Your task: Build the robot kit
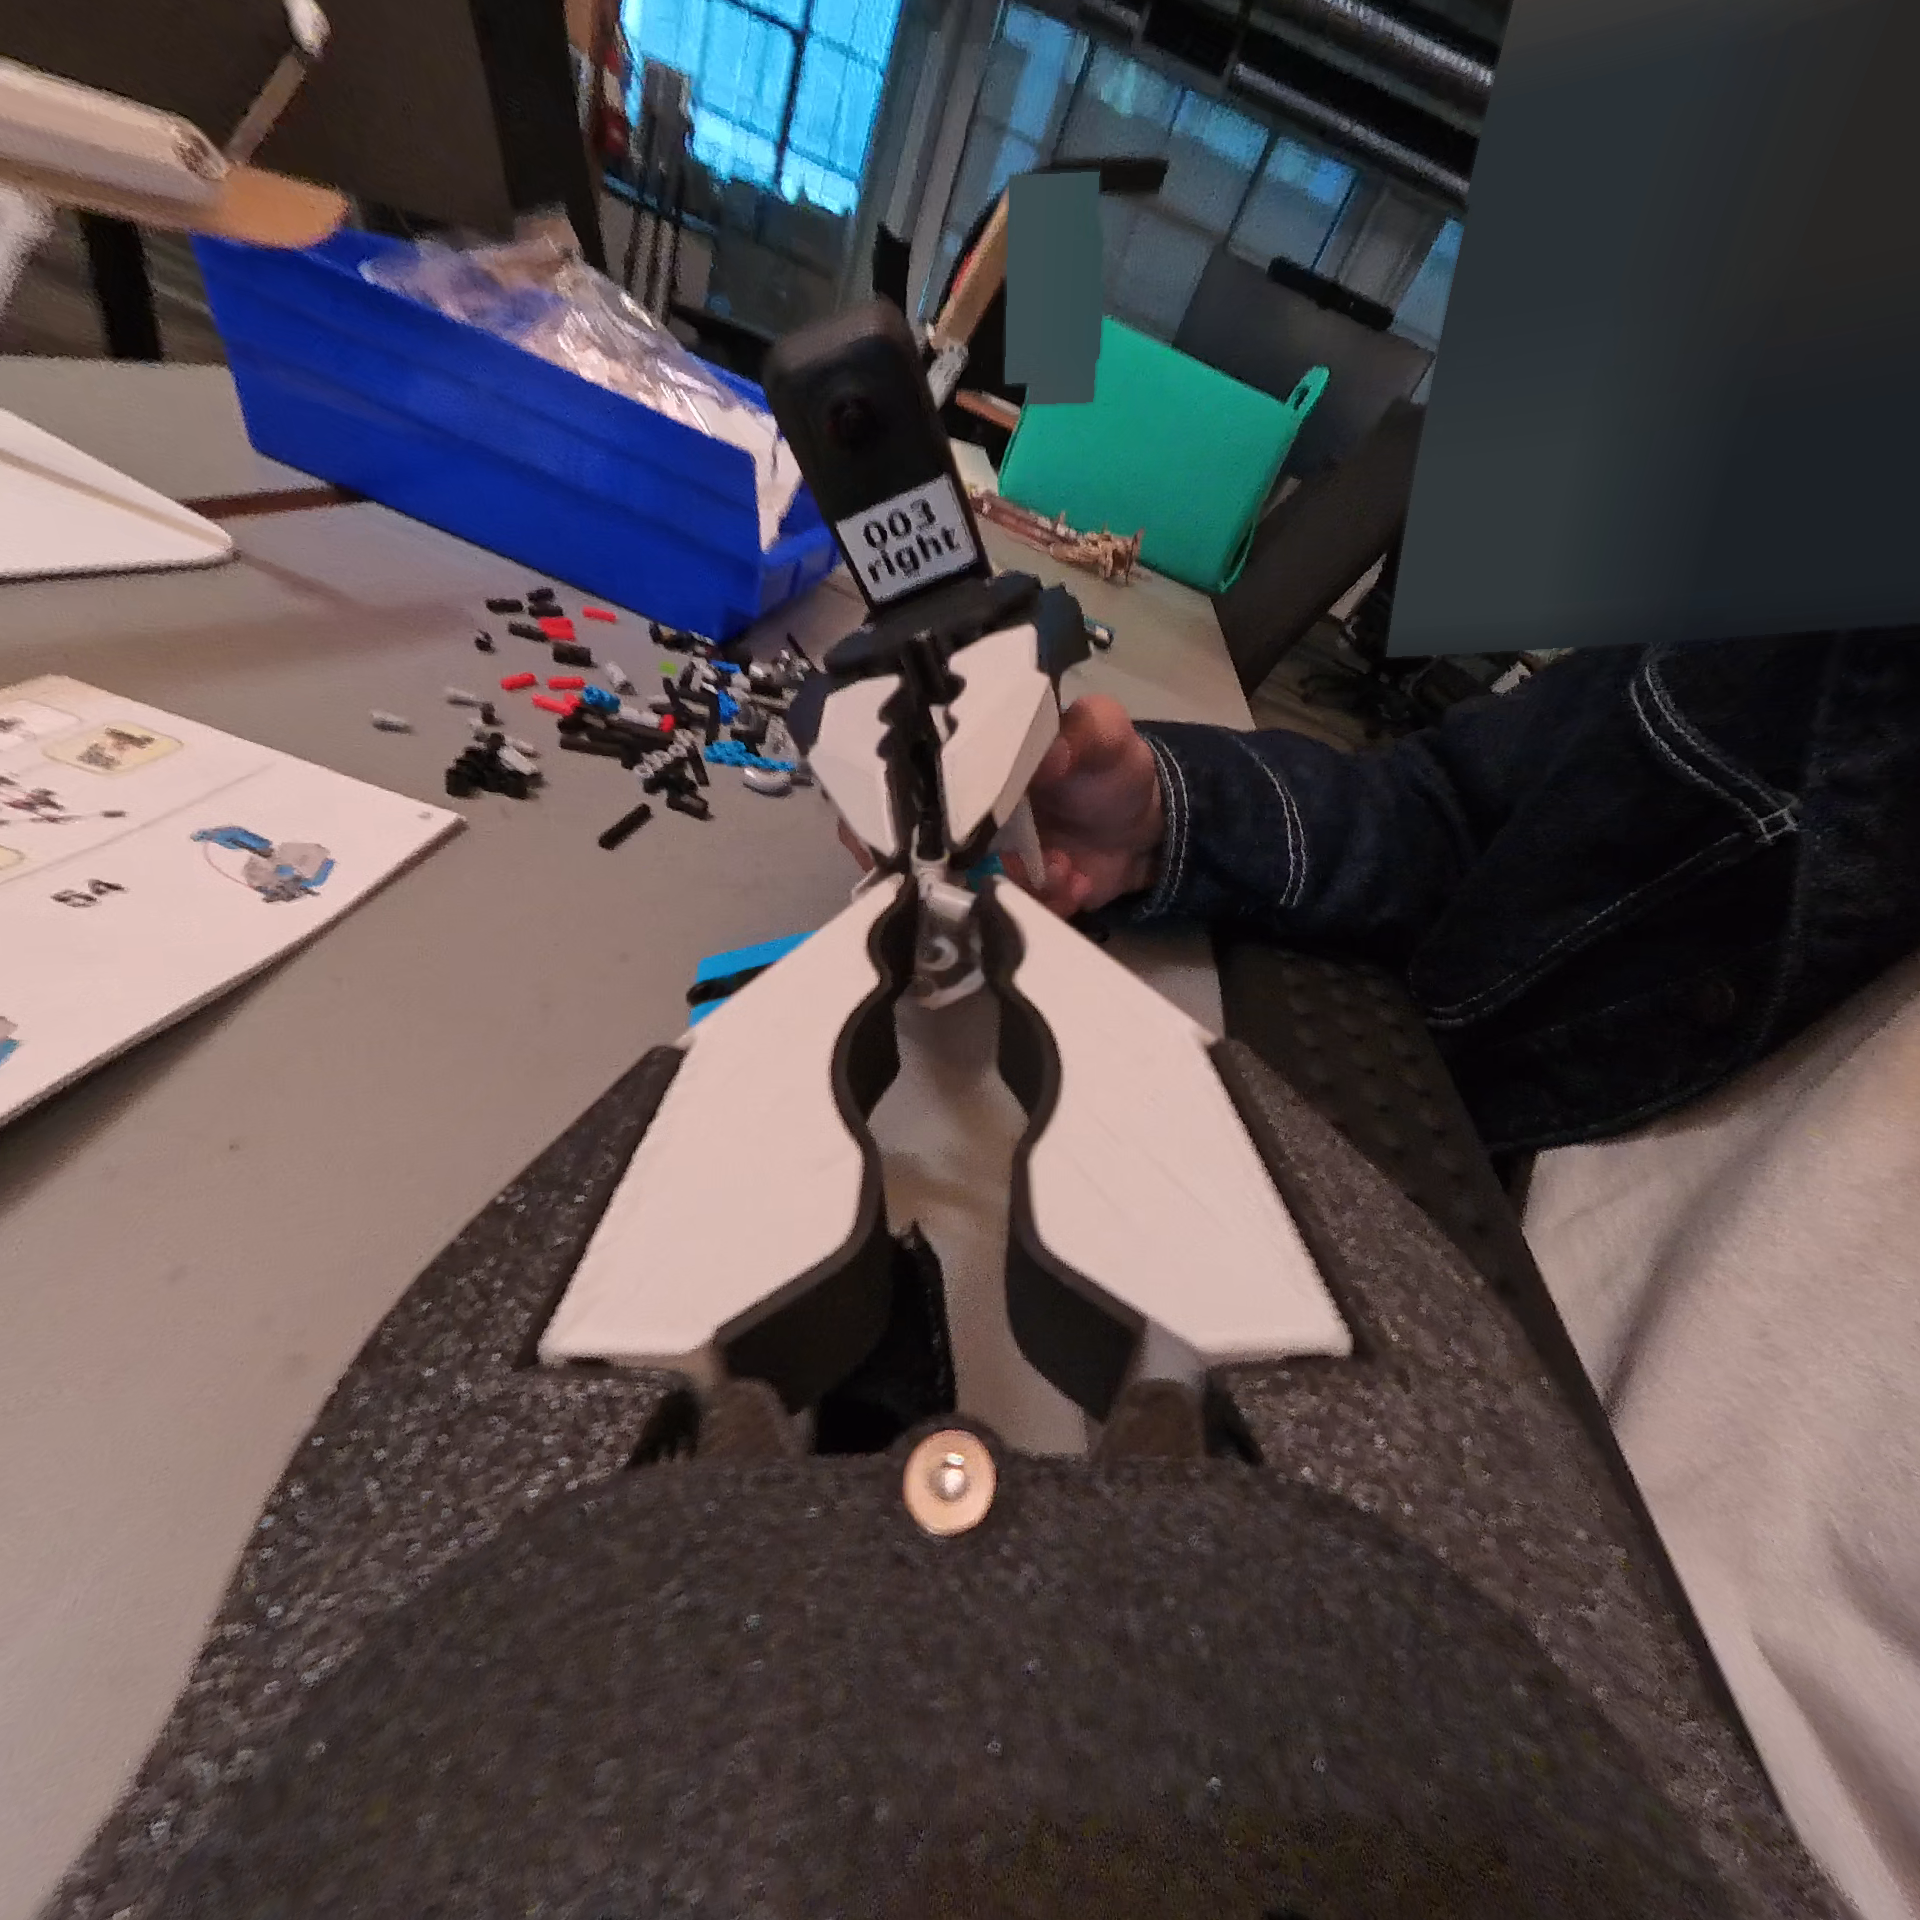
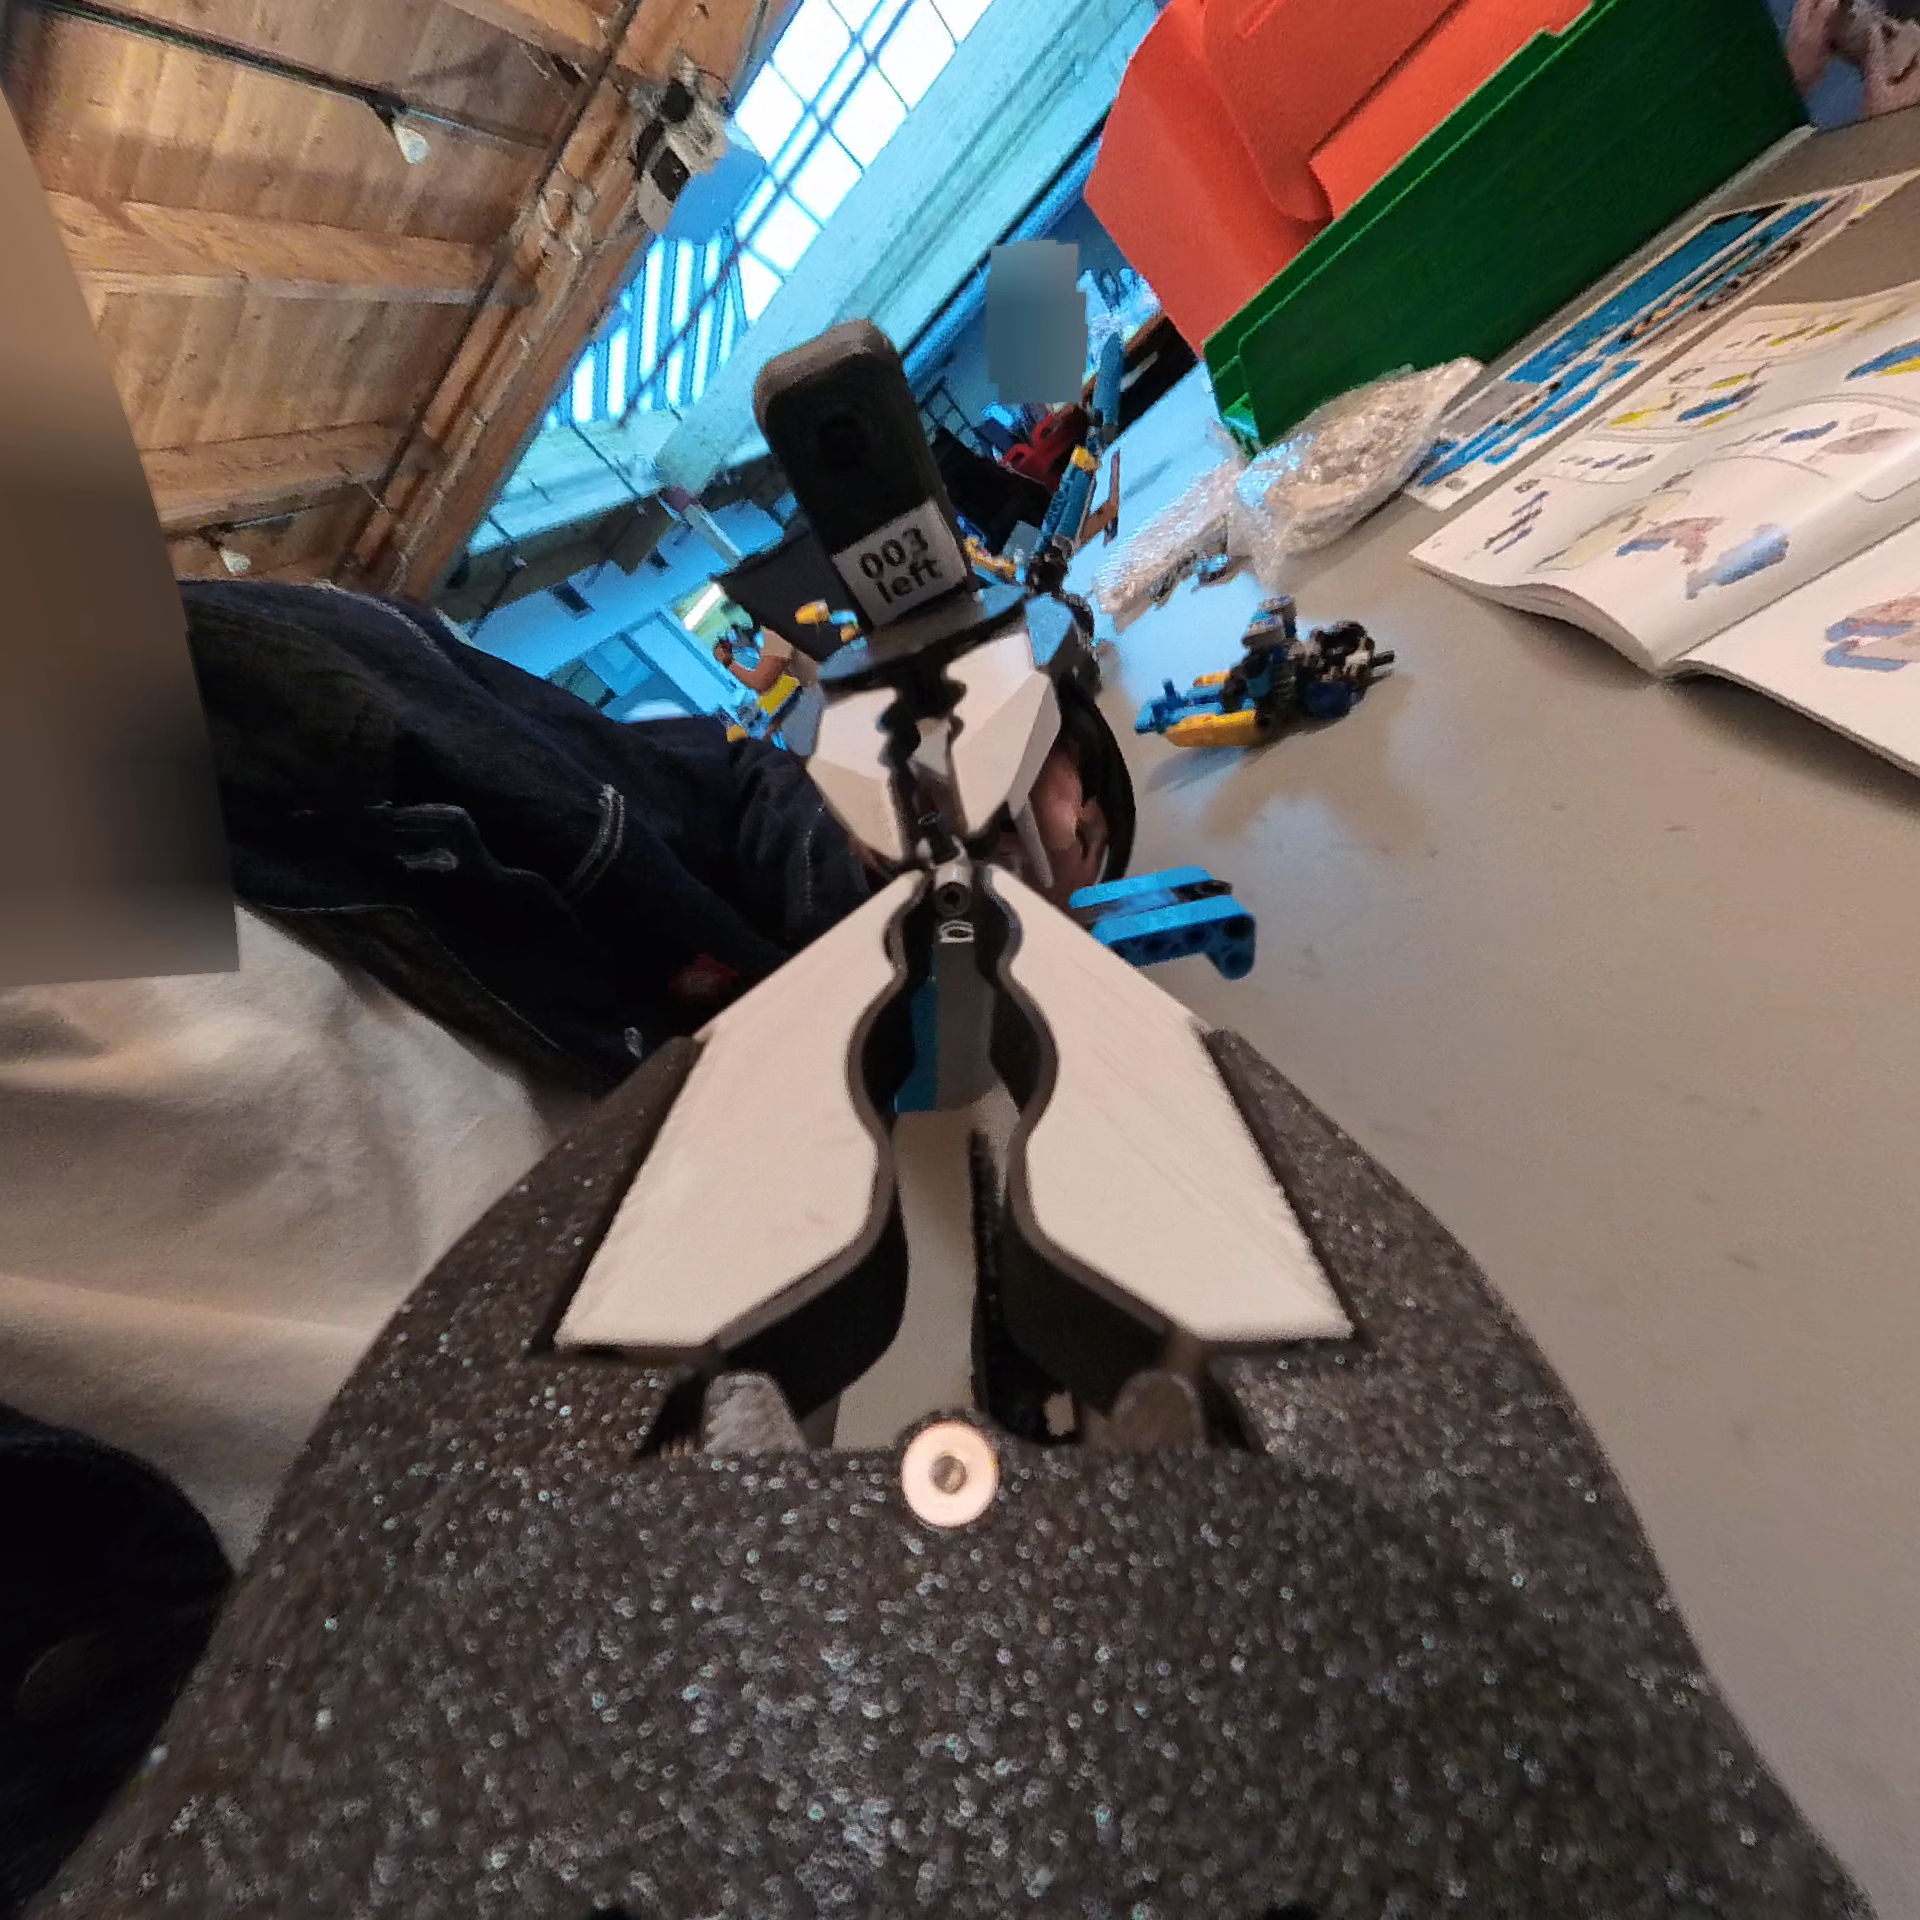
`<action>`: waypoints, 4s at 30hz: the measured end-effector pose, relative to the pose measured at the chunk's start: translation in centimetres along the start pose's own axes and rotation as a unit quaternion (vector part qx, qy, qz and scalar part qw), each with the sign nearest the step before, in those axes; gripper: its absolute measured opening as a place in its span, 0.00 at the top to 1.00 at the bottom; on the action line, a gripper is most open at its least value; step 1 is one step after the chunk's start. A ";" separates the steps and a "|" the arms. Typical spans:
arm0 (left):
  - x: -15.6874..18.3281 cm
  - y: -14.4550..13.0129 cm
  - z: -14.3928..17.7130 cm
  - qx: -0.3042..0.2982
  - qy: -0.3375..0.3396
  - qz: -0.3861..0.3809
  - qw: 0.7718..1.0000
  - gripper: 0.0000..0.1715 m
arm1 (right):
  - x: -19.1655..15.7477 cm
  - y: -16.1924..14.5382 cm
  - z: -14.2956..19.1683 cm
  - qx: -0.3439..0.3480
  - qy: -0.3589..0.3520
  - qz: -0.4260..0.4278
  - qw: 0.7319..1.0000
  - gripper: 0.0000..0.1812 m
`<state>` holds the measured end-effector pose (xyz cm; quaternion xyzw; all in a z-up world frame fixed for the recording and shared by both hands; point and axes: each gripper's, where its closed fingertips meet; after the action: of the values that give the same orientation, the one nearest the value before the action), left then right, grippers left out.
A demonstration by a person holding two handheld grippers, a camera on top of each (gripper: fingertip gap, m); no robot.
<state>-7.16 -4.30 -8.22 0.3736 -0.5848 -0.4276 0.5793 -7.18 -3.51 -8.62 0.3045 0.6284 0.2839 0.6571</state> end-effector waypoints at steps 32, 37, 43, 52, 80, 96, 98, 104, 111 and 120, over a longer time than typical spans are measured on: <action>3.2 -8.5 4.1 -0.382 -0.040 -0.082 0.919 0.94 | 2.6 -5.7 -0.6 -0.173 -0.121 0.136 0.968 0.96; 5.5 -9.7 6.8 -0.514 -0.095 -0.068 0.850 0.94 | 2.5 -5.6 -0.5 -0.167 -0.117 0.131 0.970 0.97; 6.4 -10.4 6.6 -0.569 -0.120 -0.077 0.810 0.94 | 2.5 -5.7 -0.6 -0.171 -0.116 0.130 0.970 0.96; 2.8 -11.7 2.2 -0.524 -0.054 -0.087 0.845 0.94 | 2.5 -5.6 -0.5 -0.168 -0.114 0.125 0.971 0.97; 1.6 -11.5 3.6 -0.558 0.105 -0.125 0.814 0.93 | 2.3 -5.8 -0.5 -0.171 -0.110 0.117 0.972 0.96; 0.2 -8.0 2.2 -0.437 0.110 -0.095 0.887 0.96 | 1.5 -3.8 0.2 -0.114 -0.087 0.094 0.985 0.97; -0.1 -3.2 0.7 -0.270 0.101 -0.059 0.956 0.96 | 0.7 -2.5 0.6 -0.078 -0.062 0.082 0.992 0.97; -0.3 0.9 0.7 -0.006 0.015 0.072 0.997 0.96 | -1.1 0.6 1.5 0.020 0.016 0.017 1.000 0.97; 0.9 1.7 0.0 0.033 -0.013 0.066 0.997 0.96 | -1.4 0.2 0.7 0.011 0.020 0.013 1.000 0.97; 0.6 1.8 -0.2 0.047 -0.009 0.067 0.997 0.96 | -1.4 0.5 0.8 0.024 0.022 0.004 0.999 0.97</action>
<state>-6.90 -4.26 -6.28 0.3566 -0.6330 -0.3631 0.5833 -6.42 -4.28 -7.26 0.3165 0.6482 0.2783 0.6343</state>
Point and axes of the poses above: each gripper's, where its closed fingertips meet, z back along the fingers, y out of its top, x = y × z across the jaws, and after that the axes turned 6 degrees about -y, right-handed
